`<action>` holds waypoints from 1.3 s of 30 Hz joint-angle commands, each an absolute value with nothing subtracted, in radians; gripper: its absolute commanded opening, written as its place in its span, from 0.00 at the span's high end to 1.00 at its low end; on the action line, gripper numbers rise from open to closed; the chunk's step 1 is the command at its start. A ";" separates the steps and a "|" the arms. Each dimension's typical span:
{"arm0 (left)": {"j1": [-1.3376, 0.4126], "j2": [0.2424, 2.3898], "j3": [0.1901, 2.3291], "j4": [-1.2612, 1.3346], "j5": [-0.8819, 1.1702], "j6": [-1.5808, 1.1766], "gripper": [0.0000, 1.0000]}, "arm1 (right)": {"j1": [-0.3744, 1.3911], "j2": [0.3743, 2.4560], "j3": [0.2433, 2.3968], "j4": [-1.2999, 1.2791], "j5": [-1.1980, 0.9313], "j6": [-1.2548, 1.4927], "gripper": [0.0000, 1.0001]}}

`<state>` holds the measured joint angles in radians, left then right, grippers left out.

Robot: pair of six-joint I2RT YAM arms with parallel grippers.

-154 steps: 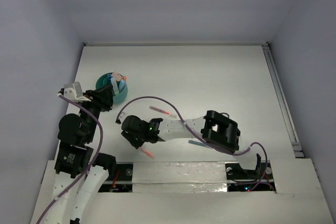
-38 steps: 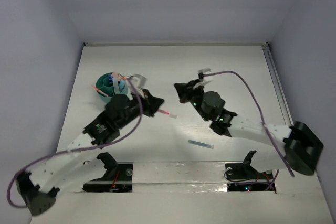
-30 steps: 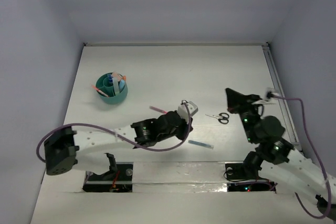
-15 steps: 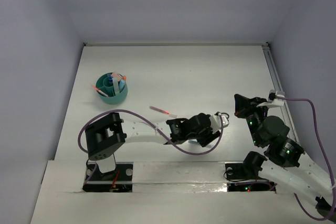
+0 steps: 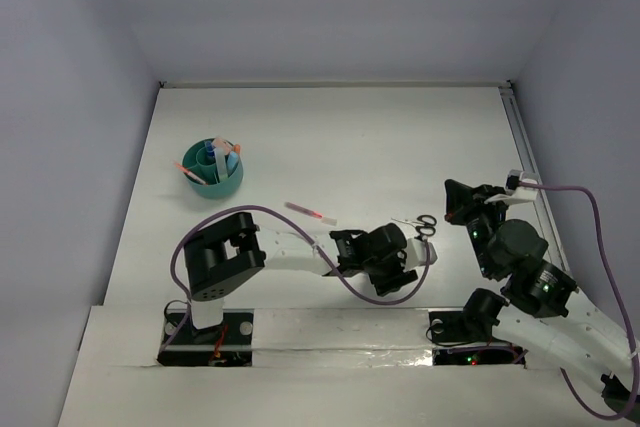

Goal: Sort the stationery into containers
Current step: Pick up the pen from the center of the board.

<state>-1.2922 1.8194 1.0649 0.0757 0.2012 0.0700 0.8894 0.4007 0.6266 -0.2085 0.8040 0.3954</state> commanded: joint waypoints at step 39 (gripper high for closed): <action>-1.305 2.016 1.043 0.038 -0.198 0.064 1.00 | 0.888 0.434 0.578 -0.011 0.693 0.295 1.00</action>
